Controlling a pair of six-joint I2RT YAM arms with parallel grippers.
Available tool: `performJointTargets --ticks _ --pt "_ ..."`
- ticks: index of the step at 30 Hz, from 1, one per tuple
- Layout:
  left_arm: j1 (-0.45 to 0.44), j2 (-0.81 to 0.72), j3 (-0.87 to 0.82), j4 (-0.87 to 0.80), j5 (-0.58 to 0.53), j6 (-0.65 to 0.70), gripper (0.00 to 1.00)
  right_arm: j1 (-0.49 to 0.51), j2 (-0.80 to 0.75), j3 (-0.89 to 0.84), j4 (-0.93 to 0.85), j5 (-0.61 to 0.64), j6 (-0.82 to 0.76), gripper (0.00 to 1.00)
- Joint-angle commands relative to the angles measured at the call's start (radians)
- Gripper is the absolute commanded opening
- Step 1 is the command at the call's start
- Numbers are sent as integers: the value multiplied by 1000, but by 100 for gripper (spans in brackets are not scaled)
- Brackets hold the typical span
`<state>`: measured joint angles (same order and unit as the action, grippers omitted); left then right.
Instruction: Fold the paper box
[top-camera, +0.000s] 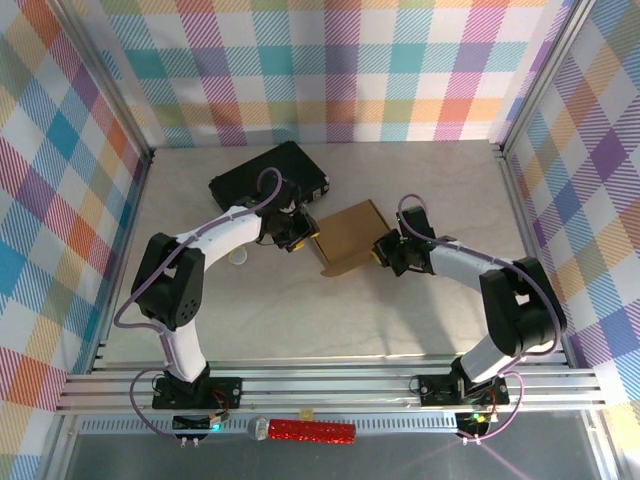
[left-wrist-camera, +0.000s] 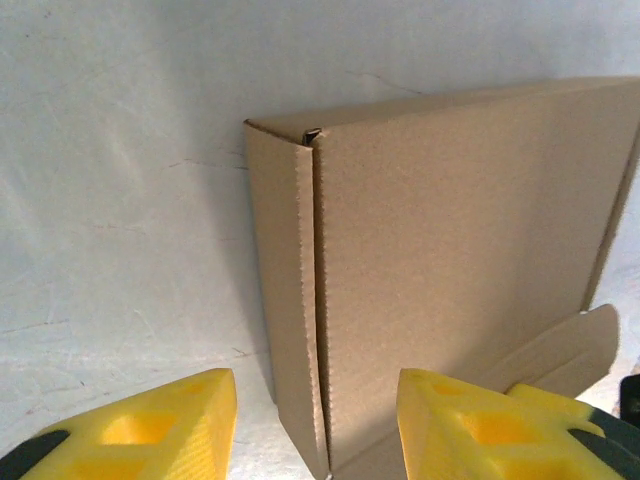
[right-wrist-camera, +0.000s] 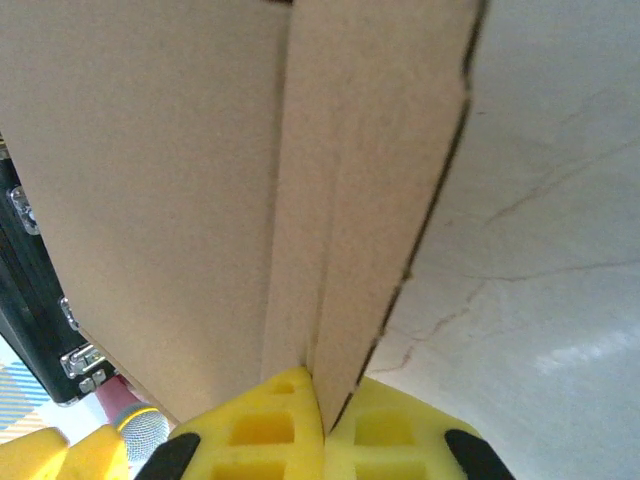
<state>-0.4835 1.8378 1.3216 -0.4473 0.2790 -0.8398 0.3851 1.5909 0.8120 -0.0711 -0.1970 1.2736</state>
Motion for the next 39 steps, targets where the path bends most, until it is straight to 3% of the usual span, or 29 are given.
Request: performJointTargets --ticks 1,9,19,22,33,39 --pt "-5 16 45 -43 6 26 45 -2 96 -10 -122 -14 -31 0" --pt "0 47 184 -239 -97 202 49 -33 133 62 -203 -19 -116 0" --pt "5 150 389 -435 -72 430 54 -94 193 245 -347 -218 -552 0" --pt "2 199 415 -445 -27 448 54 -100 189 269 -388 -225 -614 0" --pt "-21 250 381 -415 -48 467 56 -122 192 306 -442 -294 -731 0" --pt "-45 109 322 -402 -139 346 57 -124 156 324 -444 -279 -692 19"
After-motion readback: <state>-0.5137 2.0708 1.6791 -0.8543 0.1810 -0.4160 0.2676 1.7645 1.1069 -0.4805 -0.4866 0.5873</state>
